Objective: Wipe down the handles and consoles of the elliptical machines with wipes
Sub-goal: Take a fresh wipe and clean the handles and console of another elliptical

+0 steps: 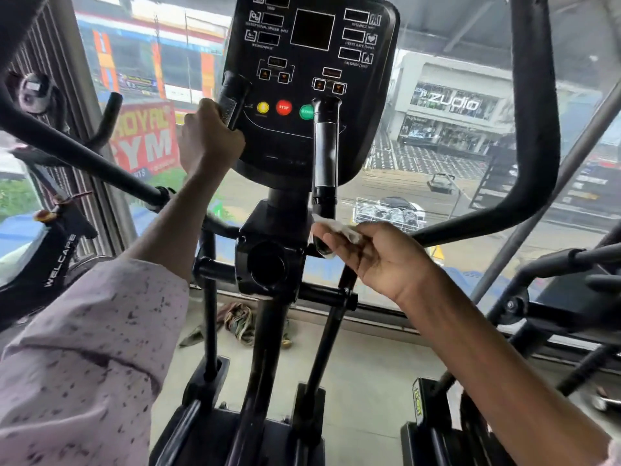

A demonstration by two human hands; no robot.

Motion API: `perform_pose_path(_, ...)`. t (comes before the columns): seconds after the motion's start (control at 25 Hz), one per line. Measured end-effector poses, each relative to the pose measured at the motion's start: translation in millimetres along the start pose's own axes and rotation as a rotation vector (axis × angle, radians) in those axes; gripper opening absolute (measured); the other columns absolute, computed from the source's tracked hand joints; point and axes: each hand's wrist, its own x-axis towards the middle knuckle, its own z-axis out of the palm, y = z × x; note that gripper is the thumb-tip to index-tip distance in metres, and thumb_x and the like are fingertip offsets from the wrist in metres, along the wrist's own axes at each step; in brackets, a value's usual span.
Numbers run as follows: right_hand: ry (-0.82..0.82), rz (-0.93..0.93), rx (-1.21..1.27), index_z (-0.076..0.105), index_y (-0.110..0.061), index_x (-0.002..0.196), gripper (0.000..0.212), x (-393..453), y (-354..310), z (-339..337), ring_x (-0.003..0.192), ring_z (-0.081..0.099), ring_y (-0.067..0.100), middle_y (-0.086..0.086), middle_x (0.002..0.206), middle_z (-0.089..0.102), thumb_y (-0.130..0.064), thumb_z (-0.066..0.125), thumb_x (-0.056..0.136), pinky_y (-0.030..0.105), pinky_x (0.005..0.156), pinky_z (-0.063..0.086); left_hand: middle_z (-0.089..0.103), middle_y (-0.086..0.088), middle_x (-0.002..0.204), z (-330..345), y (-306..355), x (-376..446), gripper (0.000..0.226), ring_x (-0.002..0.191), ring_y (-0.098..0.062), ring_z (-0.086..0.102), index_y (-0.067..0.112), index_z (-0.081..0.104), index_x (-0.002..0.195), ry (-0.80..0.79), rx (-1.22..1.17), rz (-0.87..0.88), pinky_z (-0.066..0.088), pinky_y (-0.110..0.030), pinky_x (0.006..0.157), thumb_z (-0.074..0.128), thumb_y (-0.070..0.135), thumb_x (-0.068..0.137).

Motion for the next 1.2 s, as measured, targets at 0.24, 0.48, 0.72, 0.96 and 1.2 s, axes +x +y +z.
perform_pose_path(0.24, 0.235, -1.374, -1.599, 0.066, 0.000, 0.119, 0.029, 15.0, 8.7, -5.4, 0.076, 0.071, 0.021, 0.013, 0.088, 0.071, -0.004, 0.047, 0.097, 0.028, 0.062, 0.056, 0.061, -0.016, 0.110, -10.4, -6.4, 1.0, 0.034, 0.105, -0.040, 0.059, 0.014, 0.055, 0.113, -0.045, -0.006, 0.054, 0.047, -0.043, 0.080, 0.055, 0.014, 0.079)
perform_pose_path(0.48, -0.111, -2.041, -2.523, 0.068, -0.006, 0.098, 0.026, 45.5, -2.1, 4.8, 0.073, 0.058, 0.026, 0.008, 0.084, 0.061, -0.002, 0.044, 0.104, 0.036, 0.061, 0.051, 0.062, -0.015, 0.109, -8.3, -14.6, 8.7, 0.033, 0.103, -0.039, 0.060, 0.013, 0.054, 0.114, -0.077, -0.038, 0.112, 0.046, -0.041, 0.079, 0.054, 0.012, 0.080)
perform_pose_path(0.72, -0.508, -1.913, -2.941, 0.056, -0.006, 0.096, 0.016, 61.5, -3.1, 6.1, 0.111, 0.060, 0.039, 0.018, 0.109, 0.061, -0.002, 0.042, 0.102, 0.047, 0.100, 0.048, 0.063, -0.013, 0.104, -5.0, -18.7, 15.3, 0.035, 0.096, -0.035, 0.063, 0.009, 0.054, 0.118, -0.061, -0.044, 0.156, 0.038, -0.035, 0.067, 0.057, 0.008, 0.083)
perform_pose_path(0.96, -0.476, -1.790, -3.272, 0.061, 0.002, 0.102, 0.025, 75.2, 5.4, -13.7, 0.093, 0.063, 0.040, 0.023, 0.095, 0.065, 0.004, 0.037, 0.100, 0.053, 0.109, 0.043, 0.049, -0.003, 0.087, -0.7, -23.6, 18.1, 0.034, 0.076, -0.023, 0.047, 0.009, 0.053, 0.120, -0.033, -0.056, 0.180, 0.036, -0.033, 0.066, 0.056, 0.007, 0.086)
perform_pose_path(1.2, -0.235, -1.315, -3.655, 0.062, 0.007, 0.099, 0.019, 81.6, 36.4, -14.2, 0.086, 0.059, 0.038, 0.024, 0.089, 0.061, -0.004, 0.047, 0.093, 0.060, 0.105, 0.042, 0.046, -0.001, 0.084, -0.9, -24.1, 17.9, 0.030, 0.075, -0.024, 0.045, 0.009, 0.053, 0.115, -0.050, -0.073, 0.190, 0.037, -0.035, 0.065, 0.053, 0.005, 0.085)
